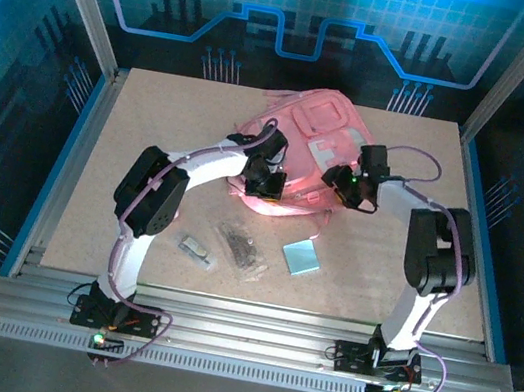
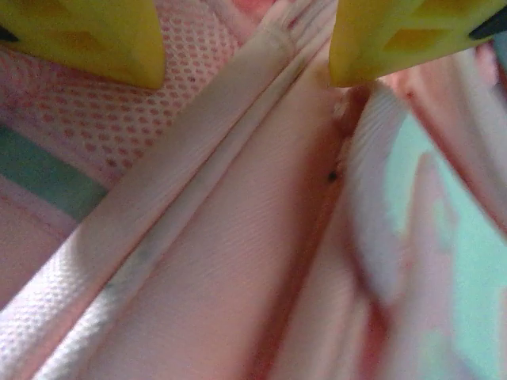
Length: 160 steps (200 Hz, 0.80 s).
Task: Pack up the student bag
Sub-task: Pick up the student bag from the top-center of the table.
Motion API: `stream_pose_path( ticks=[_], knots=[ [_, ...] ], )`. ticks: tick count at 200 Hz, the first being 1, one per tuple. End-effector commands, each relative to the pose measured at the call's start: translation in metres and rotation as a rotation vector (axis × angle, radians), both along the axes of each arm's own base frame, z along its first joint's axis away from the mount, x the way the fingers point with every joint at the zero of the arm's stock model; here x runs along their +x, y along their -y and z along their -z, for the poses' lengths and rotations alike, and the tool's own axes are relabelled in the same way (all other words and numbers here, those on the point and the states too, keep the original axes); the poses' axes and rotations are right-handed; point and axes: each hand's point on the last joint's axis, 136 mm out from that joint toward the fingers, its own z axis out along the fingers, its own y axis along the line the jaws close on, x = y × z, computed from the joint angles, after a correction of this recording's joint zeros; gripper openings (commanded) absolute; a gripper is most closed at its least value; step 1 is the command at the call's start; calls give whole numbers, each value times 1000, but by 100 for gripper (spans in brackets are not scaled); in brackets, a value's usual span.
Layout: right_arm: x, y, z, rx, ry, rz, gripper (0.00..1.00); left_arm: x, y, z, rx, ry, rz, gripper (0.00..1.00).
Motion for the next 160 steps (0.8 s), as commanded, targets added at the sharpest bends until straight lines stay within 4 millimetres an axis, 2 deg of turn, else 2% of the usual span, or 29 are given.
stream_pose_path(
  ticks=[1, 14, 31, 46, 58, 92, 123, 160],
  knots=[
    [11, -12, 20, 79, -19, 51, 49, -19, -8, 21, 43, -52, 12, 5],
    [16, -18, 15, 121, 8, 57, 23, -20, -9, 22, 52, -53, 17, 10],
    [21, -19, -8, 136, 68, 47, 0, -15, -8, 13, 50, -25, 22, 32],
    [22, -19, -33, 131, 120, 30, 0, -8, 0, -3, 14, 17, 33, 46],
    [21, -19, -53, 139, 159, 24, 0, -2, 7, -16, -9, 41, 40, 52],
    [19, -21, -96, 173, 244, 13, 0, 16, 28, -45, -34, 107, 60, 56],
    [17, -22, -109, 202, 266, 10, 0, 28, 33, -52, -6, 152, 59, 56],
    [19, -26, -114, 248, 276, -6, 0, 37, 45, -64, 6, 227, 100, 53]
  ],
)
